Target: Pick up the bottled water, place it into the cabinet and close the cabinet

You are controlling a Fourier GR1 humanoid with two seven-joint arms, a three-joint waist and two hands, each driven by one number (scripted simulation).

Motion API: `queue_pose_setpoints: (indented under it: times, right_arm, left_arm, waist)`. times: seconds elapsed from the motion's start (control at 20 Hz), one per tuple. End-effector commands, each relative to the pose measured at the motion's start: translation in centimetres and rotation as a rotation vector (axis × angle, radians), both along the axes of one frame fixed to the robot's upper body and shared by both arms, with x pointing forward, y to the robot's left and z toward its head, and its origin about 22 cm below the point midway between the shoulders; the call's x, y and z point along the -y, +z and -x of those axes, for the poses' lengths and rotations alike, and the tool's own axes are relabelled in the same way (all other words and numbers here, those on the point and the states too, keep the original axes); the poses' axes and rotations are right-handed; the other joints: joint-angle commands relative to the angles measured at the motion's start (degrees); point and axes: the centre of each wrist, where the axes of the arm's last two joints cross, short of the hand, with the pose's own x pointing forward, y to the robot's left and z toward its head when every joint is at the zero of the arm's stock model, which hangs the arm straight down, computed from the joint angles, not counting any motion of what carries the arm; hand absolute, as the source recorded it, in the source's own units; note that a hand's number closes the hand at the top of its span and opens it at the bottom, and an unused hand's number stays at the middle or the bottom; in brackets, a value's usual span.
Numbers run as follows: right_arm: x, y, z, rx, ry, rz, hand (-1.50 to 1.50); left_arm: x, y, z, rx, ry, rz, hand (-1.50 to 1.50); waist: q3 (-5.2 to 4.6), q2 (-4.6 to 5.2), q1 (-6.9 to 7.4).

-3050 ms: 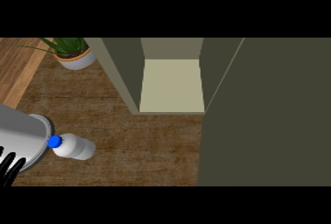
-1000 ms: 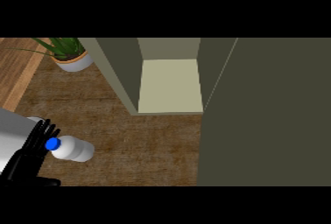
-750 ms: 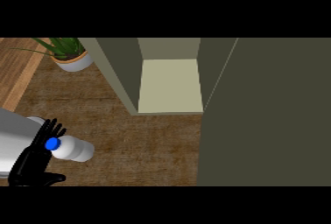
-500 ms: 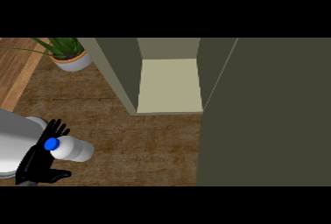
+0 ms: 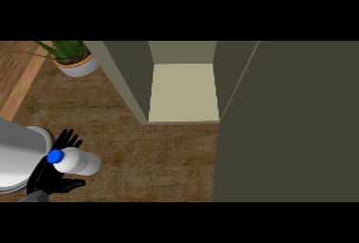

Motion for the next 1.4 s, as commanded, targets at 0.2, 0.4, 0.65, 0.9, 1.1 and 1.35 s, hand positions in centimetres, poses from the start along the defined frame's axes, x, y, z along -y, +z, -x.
queue_pose_setpoints:
  times: [0.2, 0.4, 0.65, 0.9, 1.1, 1.35]
  right_arm:
    - [-0.9, 0.2, -1.0, 0.007, 0.001, -0.003, -1.5]
    - [0.1, 0.3, -1.8, 0.007, 0.0, -0.007, -1.5]
    - [-0.4, -0.8, -0.9, -0.011, -0.007, -0.027, -1.5]
    - [1.0, -0.8, -1.2, -0.016, 0.015, -0.011, -1.5]
    - [0.8, -0.4, -1.2, -0.008, 0.021, -0.008, -1.5]
    - [0.6, -0.9, -0.9, -0.019, 0.007, -0.006, -1.5]
  left_arm:
    - [0.2, -0.3, -0.4, 0.068, -0.063, 0.183, -1.5]
    - [4.5, -1.5, -1.7, 0.028, -0.112, 0.209, -1.5]
    - [3.9, -1.6, -1.1, 0.039, -0.135, 0.269, -1.5]
    - [4.7, -1.9, -1.0, 0.057, -0.165, 0.264, -1.5]
    - [5.5, -1.8, -1.5, 0.063, -0.223, 0.28, 1.5]
    - [5.2, -1.5, -1.8, 0.109, -0.219, 0.307, 1.5]
  waist:
    - [-0.16, 0.16, -0.01]
    - [-0.12, 0.2, 0.11]
    - [-0.11, 0.06, -0.19]
    - [-0.14, 0.22, -0.23]
    - [-0.1, 0.07, 0.06]
    - [-0.08, 0.0, 0.16]
